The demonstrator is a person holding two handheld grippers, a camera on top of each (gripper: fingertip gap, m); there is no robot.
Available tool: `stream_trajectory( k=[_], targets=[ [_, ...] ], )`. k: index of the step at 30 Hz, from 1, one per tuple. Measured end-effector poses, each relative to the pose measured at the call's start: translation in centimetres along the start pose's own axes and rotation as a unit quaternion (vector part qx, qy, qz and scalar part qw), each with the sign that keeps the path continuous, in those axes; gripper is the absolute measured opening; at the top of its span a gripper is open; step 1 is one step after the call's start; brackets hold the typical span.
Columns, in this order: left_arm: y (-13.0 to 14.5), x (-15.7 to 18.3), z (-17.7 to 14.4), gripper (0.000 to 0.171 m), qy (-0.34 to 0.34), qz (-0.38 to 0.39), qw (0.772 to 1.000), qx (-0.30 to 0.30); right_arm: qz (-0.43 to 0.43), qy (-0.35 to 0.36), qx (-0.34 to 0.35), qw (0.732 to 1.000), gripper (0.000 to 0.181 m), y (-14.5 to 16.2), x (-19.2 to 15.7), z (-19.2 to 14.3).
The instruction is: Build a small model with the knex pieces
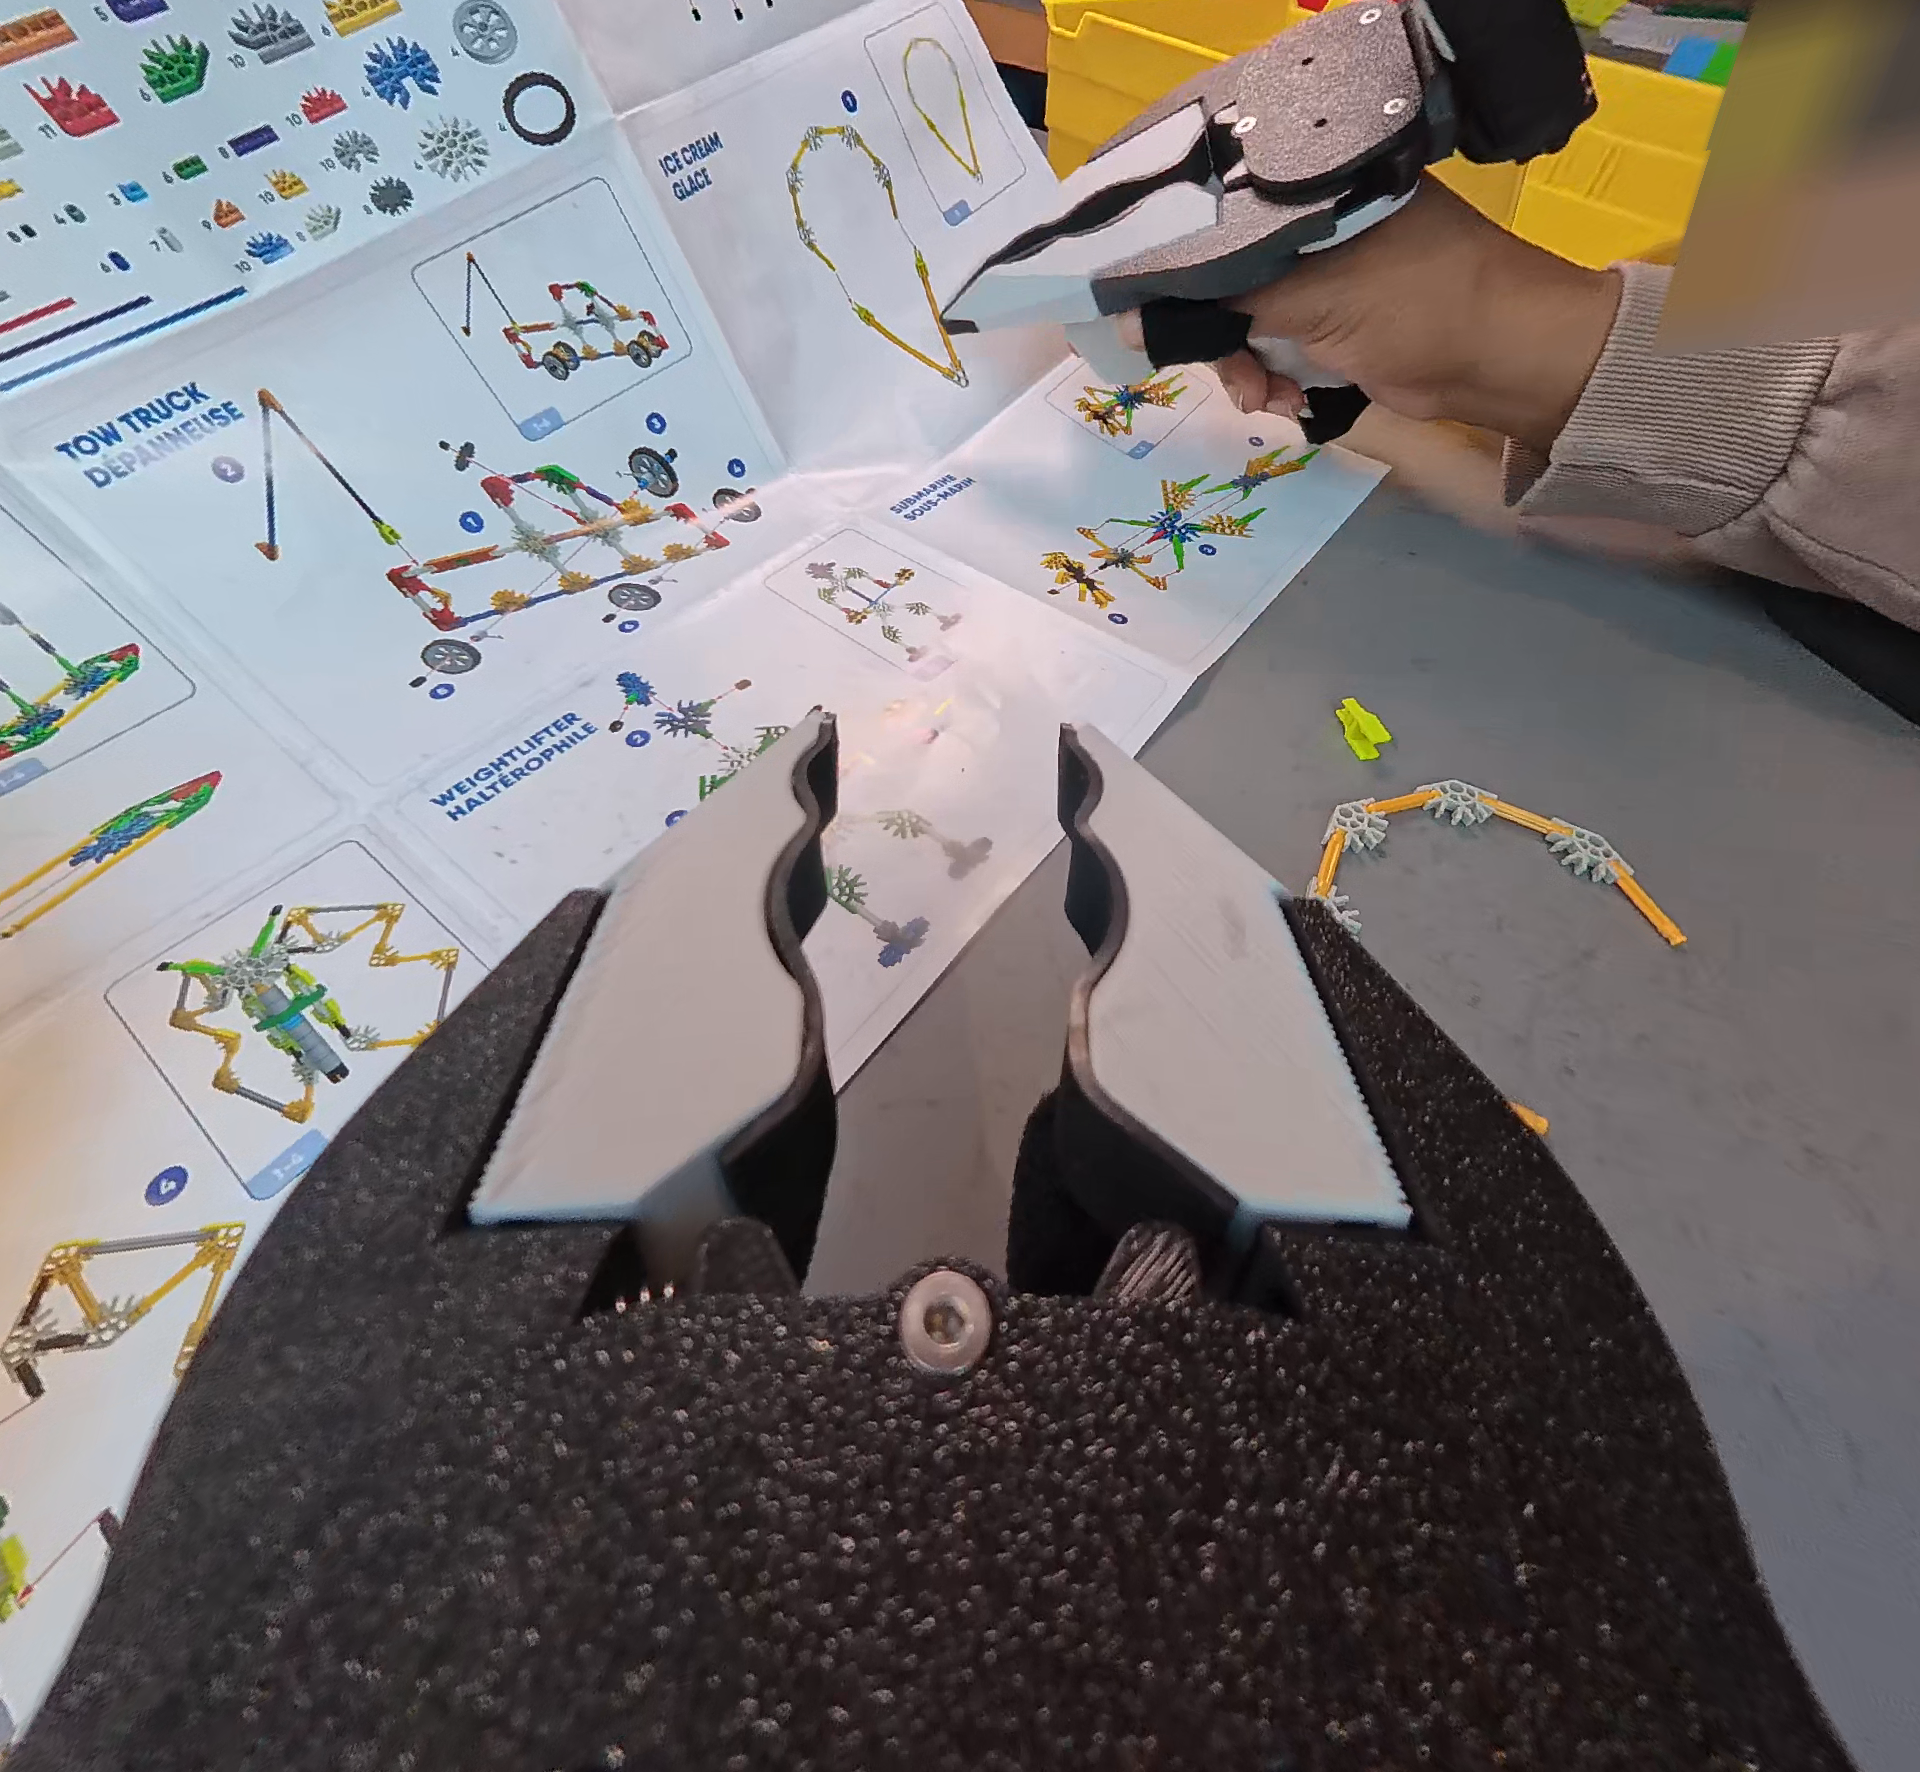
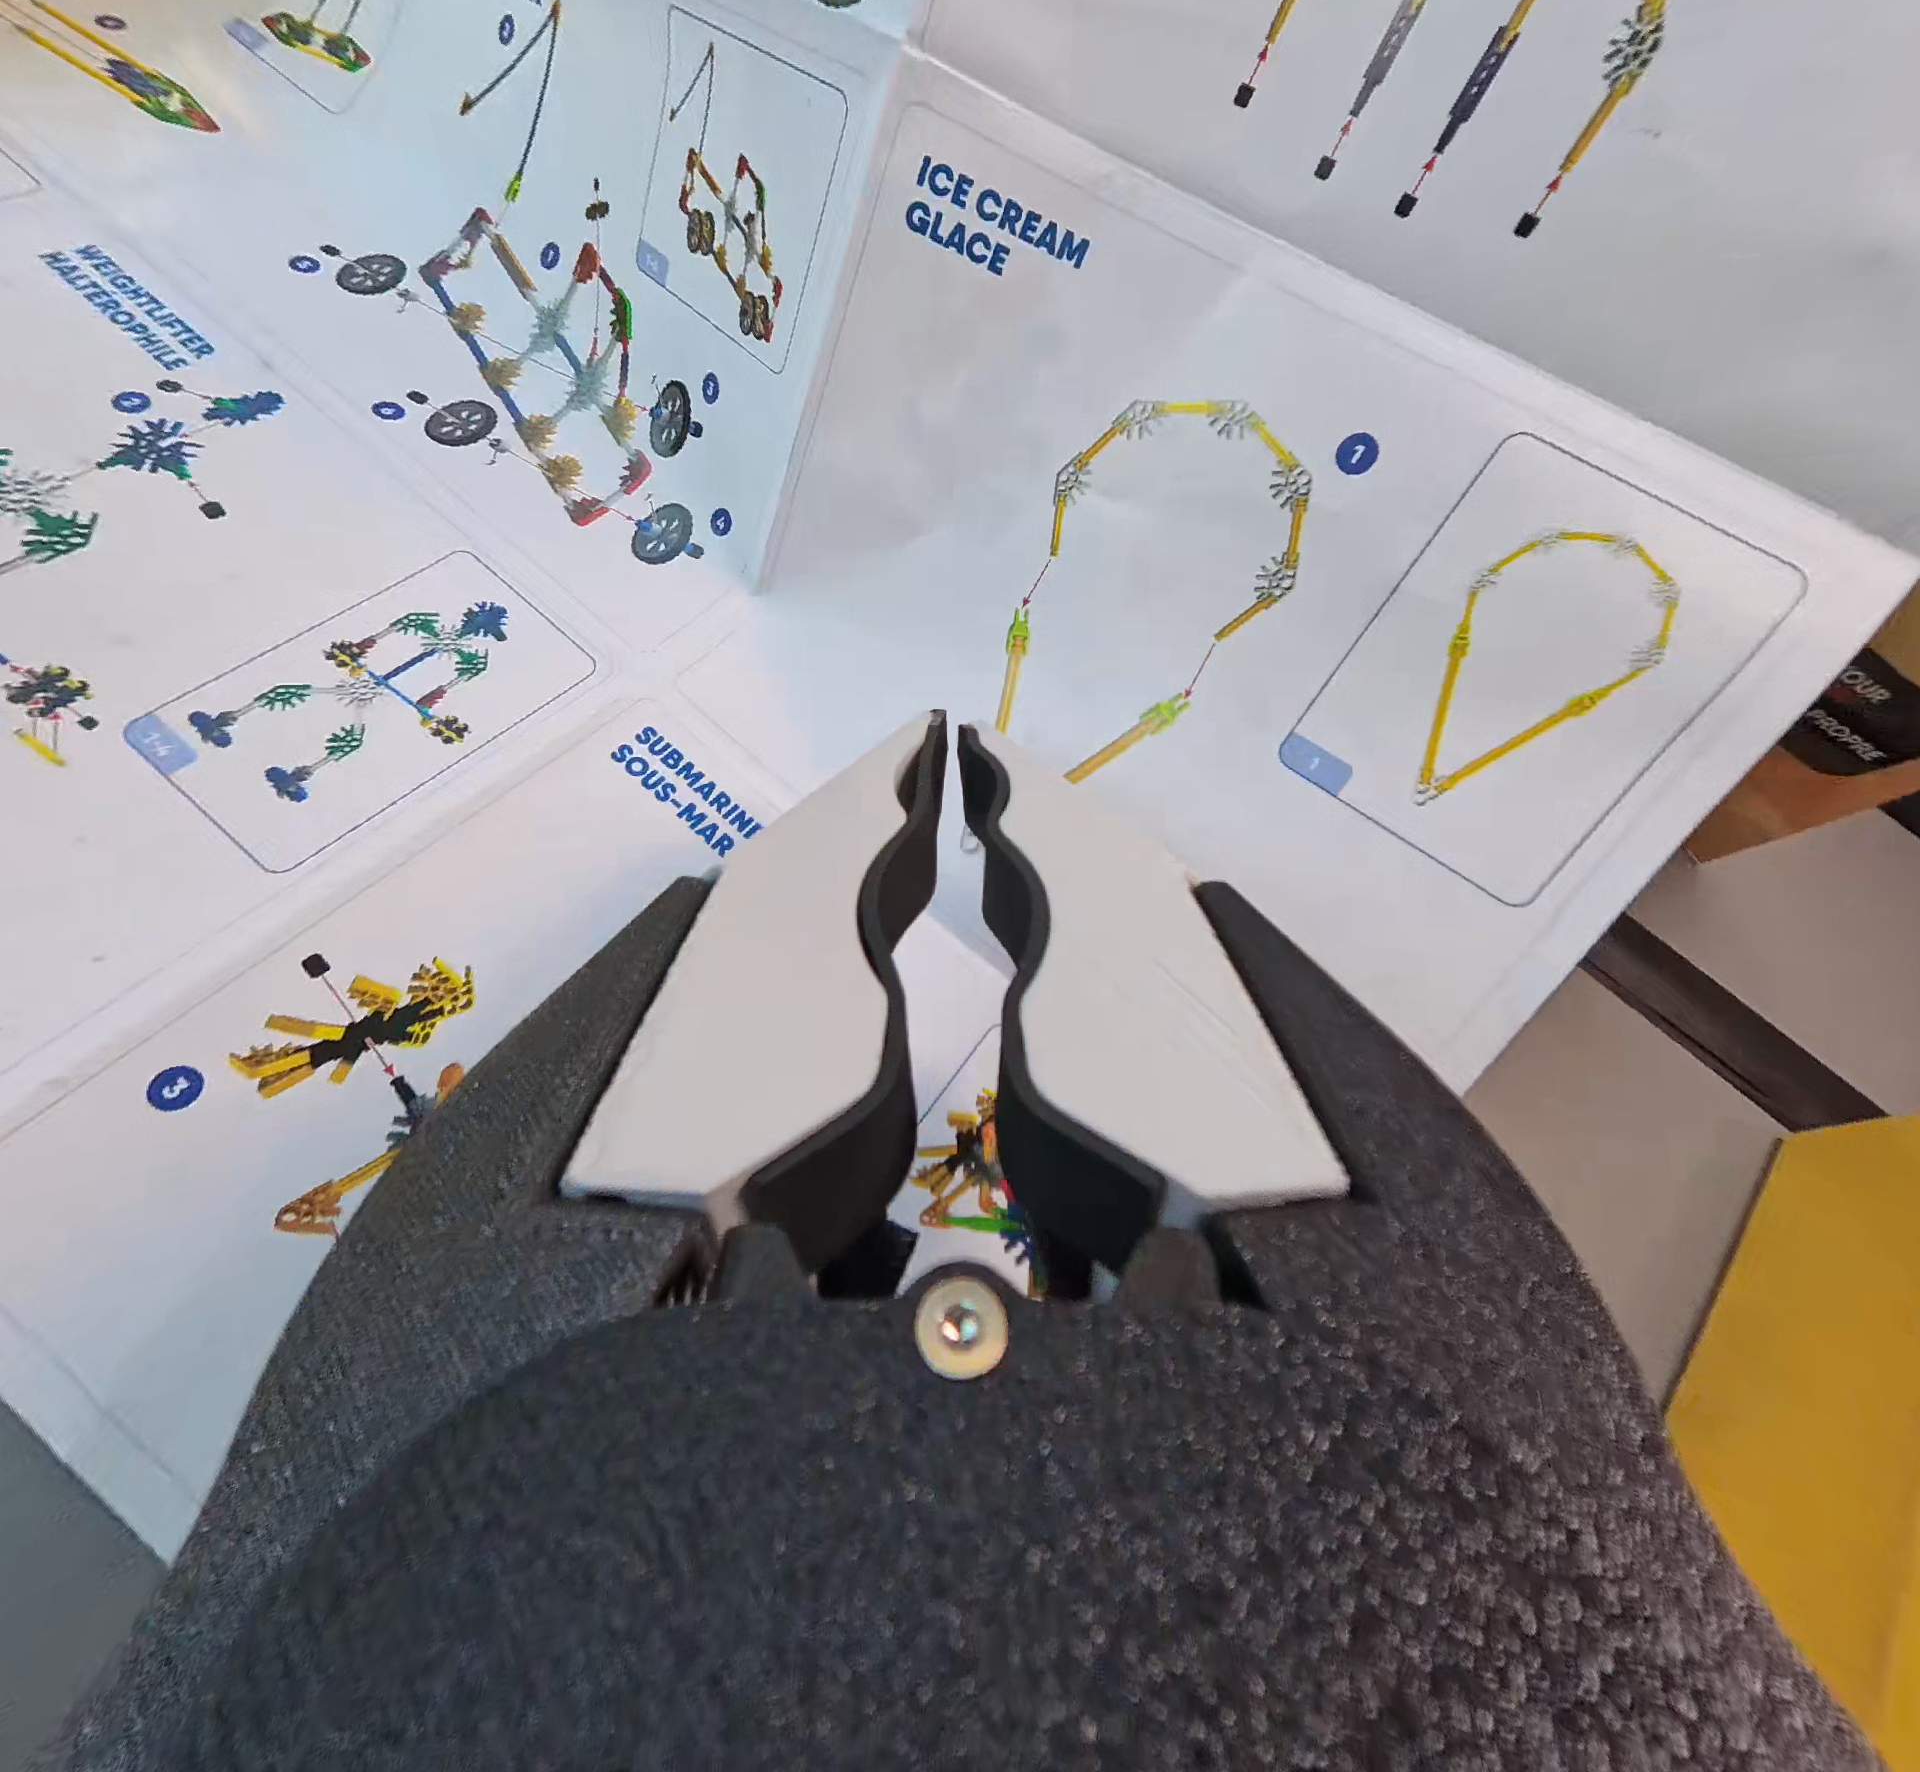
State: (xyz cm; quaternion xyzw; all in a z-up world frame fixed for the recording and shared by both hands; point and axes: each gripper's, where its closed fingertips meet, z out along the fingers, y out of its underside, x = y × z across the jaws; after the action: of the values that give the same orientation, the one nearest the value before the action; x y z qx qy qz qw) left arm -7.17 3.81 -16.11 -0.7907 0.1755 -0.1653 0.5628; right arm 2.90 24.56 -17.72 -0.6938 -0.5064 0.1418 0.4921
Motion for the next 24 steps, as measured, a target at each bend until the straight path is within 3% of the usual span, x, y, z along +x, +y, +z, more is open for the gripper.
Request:
stream_trajectory(
  k=[6, 12, 24],
  targets=[
    [0.1, -0.4, 0.1, 0.044, -0.003, -0.010, 1.000, -0.005, -0.028, 0.032, -0.031, 0.999, 0.000, 1.2, 1.1, 0.2],
    [0.2, -0.3, 0.1, 0.045, -0.004, -0.005, 1.000, -0.009, 0.028, 0.050, -0.023, 0.998, 0.000, 2.1, 3.7, -0.9],
    [-0.1, -0.7, -0.2, 0.047, -0.015, 0.018, 1.000, -0.001, -0.043, 0.019, 0.063, 0.997, 0.001, -0.9, 0.3, -2.4]
  ],
)
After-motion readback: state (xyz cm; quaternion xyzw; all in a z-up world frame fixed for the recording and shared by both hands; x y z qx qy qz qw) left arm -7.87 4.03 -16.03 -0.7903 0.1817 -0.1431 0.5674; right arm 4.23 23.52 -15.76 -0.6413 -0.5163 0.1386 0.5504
